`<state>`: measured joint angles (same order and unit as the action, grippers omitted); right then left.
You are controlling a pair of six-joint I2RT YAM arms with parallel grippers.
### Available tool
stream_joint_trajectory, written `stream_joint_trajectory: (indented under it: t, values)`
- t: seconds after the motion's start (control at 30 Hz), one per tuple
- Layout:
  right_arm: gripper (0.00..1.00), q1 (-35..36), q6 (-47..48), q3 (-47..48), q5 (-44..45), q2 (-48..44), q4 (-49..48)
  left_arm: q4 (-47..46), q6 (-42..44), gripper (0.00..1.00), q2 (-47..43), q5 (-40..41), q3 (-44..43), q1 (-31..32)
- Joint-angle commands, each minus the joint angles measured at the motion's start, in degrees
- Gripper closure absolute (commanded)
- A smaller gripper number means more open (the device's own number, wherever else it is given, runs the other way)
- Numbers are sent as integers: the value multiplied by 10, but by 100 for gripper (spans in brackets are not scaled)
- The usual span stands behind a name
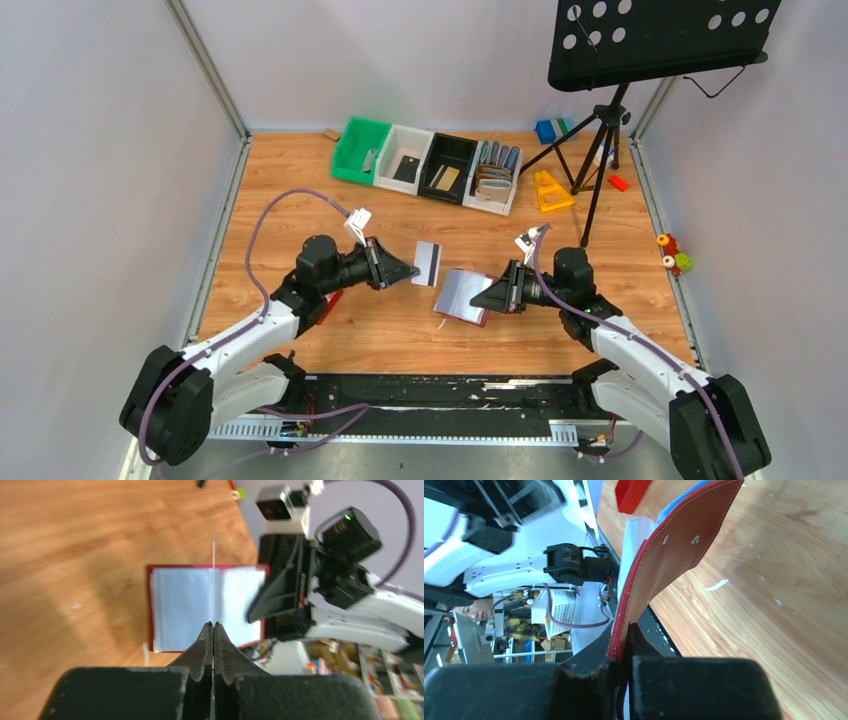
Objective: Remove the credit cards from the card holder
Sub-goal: Remove the credit card from the card holder, then place the credit card in the storage box.
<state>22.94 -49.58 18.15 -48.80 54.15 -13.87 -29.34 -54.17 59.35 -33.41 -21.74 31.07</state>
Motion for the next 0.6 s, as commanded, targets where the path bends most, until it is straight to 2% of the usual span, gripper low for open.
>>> stream_joint_trajectory:
  t: [0.0,0.13,0.33,0.4,0.57]
  values:
    - [100,-5,60,32,43,-17,69,240,168,100,-15,98,-100,-34]
    - [100,-5,88,47,57,-21,101,337,259,100,29,186,-198,-61]
    - [100,-6,130,77,65,-13,158,445,381,100,143,377,-377,-79]
    - [100,-5,148,92,67,-8,182,466,417,100,185,432,-432,-83]
    - [100,-6,178,121,70,-6,218,494,510,100,283,513,-540,-94]
